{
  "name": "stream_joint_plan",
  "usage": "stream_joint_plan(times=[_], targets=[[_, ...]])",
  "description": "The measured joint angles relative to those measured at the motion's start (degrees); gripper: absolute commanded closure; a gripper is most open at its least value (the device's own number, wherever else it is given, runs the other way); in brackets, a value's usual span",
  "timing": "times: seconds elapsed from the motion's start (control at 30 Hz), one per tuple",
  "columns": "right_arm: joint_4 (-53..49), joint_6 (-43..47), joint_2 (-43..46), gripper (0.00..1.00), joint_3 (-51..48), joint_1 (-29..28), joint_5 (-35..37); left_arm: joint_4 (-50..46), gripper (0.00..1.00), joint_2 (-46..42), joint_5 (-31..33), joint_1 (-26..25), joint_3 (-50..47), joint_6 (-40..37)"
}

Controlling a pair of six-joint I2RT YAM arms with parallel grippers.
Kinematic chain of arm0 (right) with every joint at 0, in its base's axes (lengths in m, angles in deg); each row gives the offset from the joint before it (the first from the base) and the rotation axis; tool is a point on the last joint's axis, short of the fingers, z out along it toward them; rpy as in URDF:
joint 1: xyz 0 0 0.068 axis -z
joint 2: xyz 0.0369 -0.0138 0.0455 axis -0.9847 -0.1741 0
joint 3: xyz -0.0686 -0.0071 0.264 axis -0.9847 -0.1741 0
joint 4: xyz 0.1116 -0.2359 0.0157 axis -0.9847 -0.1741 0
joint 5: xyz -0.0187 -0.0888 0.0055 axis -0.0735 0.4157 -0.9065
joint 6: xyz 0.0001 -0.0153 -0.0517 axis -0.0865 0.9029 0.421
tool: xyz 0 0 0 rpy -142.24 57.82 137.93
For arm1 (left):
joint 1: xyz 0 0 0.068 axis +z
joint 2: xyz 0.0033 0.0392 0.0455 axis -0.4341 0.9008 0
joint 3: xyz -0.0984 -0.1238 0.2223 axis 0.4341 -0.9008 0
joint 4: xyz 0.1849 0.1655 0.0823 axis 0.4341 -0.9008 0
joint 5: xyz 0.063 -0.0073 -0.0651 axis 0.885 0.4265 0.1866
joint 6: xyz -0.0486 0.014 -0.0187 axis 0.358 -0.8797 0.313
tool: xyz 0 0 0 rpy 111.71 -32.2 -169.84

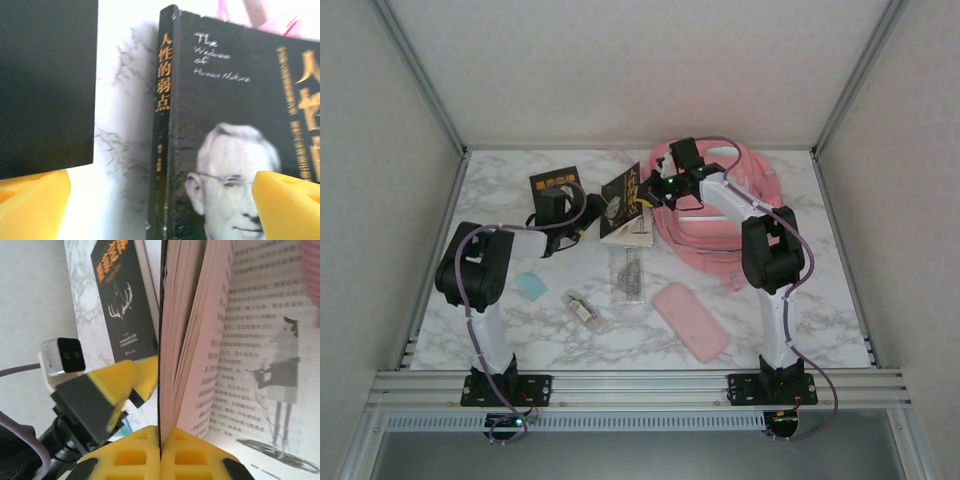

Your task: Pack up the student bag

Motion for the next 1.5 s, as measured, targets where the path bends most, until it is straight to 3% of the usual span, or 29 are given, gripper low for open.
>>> stream_joint_plan(times=[0.2, 0.43, 0.57, 0.77, 0.87, 0.93, 0.97, 1.1, 1.3, 1.5], targets=[[5.9, -2.8, 1.1, 1.00, -7.3, 2.1, -2.4, 10.8, 0.12, 3.9, -2.7, -2.2, -0.1, 7.1], [12.2, -5.9, 3.4, 1.00, -12.7, 3.6, -4.3, 16.3, 0.19, 6.4, -3.9, -5.0, -0.1, 12.3], [14.3, -6.6, 3.5, 1.00, -14.0, 4.1, -4.7, 16.4, 0.40, 6.4, -4.2, -6.3, -0.1, 13.6], [15.6, -6.5, 3.6, 0.98, -15.3, 4.4, -4.5, 13.8, 0.91, 4.9, -4.2, -6.6, -0.2, 13.4], [15.1, -6.7, 4.0, 0.82, -15.9, 4.5, -4.7, 10.7, 1.00, 2.6, -3.6, -6.8, -0.5, 11.5], [15.2, -6.9, 4.4, 0.58, -16.5, 4.4, -3.5, 7.5, 1.00, 0.3, -2.9, -6.8, -0.7, 10.6], [14.9, -6.9, 5.0, 0.41, -17.0, 4.4, -2.8, 5.7, 1.00, -1.0, -2.1, -6.8, -0.8, 10.2], [13.3, -6.3, 9.3, 0.02, -18.7, 4.0, 0.2, 0.2, 1.00, -5.2, 0.8, -6.8, -0.8, 9.1], [11.5, -6.4, 22.7, 0.01, -25.6, 1.1, 6.0, -6.6, 1.00, -10.5, 7.1, -6.9, -0.8, 9.0], [17.4, -15.5, 31.5, 0.01, -35.5, -7.2, 9.8, -8.0, 1.00, -16.1, 15.6, -8.9, -1.6, 12.0]])
